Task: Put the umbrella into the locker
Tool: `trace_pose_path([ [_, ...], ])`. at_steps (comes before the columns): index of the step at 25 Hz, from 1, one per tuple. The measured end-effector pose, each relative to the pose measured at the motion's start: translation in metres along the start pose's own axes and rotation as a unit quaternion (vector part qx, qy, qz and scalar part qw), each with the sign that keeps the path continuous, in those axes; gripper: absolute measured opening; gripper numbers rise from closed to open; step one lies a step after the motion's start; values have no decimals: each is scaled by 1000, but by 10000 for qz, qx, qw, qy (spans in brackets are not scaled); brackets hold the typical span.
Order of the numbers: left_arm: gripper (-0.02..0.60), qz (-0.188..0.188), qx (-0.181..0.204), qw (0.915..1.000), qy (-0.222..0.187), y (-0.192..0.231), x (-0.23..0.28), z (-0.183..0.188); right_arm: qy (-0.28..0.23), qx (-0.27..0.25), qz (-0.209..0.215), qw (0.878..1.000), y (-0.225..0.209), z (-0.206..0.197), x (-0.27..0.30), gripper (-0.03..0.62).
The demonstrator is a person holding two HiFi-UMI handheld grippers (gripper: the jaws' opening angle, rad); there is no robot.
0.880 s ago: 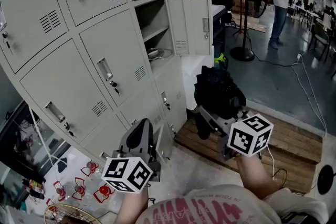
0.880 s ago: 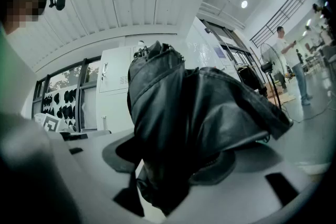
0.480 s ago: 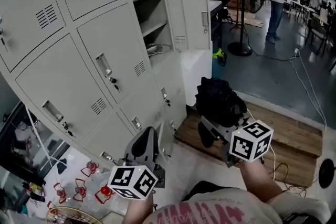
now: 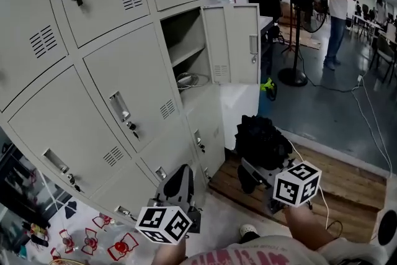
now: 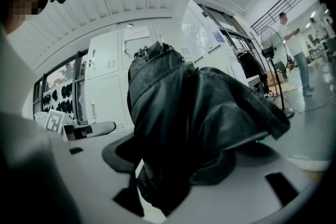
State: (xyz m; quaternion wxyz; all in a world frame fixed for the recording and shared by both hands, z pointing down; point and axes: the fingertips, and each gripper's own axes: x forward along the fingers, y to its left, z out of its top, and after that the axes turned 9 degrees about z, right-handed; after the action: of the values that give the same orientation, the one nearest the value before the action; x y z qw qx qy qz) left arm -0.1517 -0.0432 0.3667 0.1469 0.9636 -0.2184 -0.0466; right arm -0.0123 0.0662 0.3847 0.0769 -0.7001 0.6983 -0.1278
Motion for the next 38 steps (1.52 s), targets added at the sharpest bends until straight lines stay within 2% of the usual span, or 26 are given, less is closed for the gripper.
trace_pose_path([
  [8, 3, 86, 167, 9995, -240, -1, 95, 16, -108, -148, 245, 9995, -82, 47, 53, 255],
  [19, 3, 493, 261, 9971, -520, 7, 178, 38, -159, -337, 795, 9961, -149, 98, 110, 255],
  [27, 3, 613, 89, 9959, -657, 9, 215, 13, 124, -278, 1047, 9940, -192, 79, 134, 255],
  [34, 3, 894, 243, 9953, -288, 21, 232, -11, 18, 286, 1384, 9900, -207, 65, 146, 255],
  [38, 3, 916, 254, 9954, -84, 32, 243, -21, -22, 337, 1416, 9893, -215, 64, 160, 255],
])
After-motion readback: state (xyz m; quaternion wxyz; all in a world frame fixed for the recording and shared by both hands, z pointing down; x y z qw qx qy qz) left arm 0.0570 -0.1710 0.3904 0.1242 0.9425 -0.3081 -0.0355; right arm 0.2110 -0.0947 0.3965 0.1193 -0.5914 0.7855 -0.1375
